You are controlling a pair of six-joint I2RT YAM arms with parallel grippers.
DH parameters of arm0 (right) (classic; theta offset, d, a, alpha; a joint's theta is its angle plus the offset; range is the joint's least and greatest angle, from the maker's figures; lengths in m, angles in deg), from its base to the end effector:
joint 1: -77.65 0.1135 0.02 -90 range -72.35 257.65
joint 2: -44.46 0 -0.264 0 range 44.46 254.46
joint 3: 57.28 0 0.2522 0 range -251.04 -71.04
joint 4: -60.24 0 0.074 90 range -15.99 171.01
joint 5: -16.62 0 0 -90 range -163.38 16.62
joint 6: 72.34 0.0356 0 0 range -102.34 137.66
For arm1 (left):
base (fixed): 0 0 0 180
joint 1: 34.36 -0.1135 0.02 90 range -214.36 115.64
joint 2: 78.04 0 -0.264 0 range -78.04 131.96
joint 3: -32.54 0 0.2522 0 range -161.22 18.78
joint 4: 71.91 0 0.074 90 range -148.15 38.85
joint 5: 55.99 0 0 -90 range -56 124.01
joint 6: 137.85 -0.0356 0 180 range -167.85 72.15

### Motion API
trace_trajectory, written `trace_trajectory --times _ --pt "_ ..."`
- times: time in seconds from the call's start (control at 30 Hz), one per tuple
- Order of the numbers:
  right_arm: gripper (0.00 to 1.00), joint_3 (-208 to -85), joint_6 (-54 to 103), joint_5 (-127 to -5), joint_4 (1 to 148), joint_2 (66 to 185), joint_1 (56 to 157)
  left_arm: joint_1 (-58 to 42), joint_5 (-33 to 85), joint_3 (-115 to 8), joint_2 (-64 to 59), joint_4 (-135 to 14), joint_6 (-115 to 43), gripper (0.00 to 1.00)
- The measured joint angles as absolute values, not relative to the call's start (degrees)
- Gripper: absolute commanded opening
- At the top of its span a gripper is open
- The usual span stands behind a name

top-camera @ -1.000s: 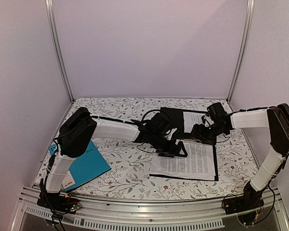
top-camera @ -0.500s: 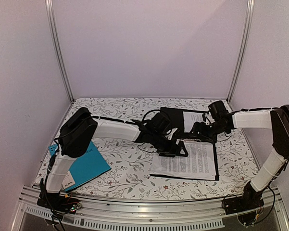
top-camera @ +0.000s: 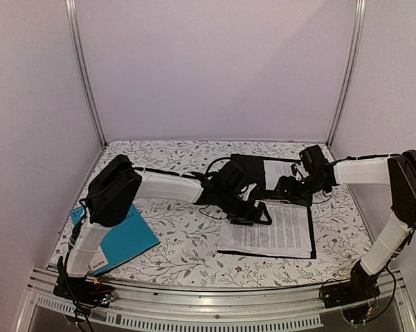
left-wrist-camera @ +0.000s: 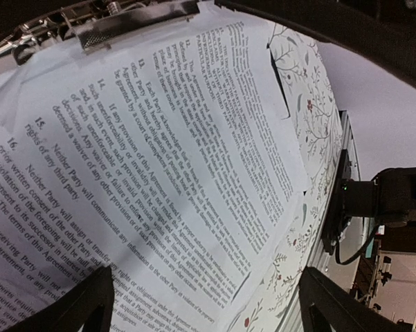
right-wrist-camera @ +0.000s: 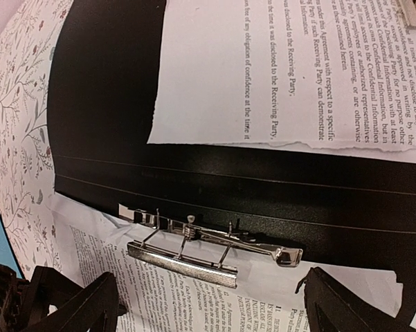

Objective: Put the files into the folder
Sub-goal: Adjust the file with the spring clip on the folder.

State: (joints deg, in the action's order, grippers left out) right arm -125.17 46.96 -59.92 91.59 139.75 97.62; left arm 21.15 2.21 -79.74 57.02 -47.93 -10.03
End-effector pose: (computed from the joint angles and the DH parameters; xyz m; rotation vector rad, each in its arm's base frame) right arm 0.3022 0.1186 0.1675 0.1298 2.6774 0.5997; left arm 0.2738 -0.4317 0.1264 0.7189 2.6305 -1.3109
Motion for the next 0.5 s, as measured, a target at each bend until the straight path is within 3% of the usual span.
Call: trace_trajectory --times 0.5 --pt "0.93 -125.3 46.2 -63.4 92.0 141.5 97.6 21.2 2.2 -79.7 57.0 -47.9 -10.0 0.93"
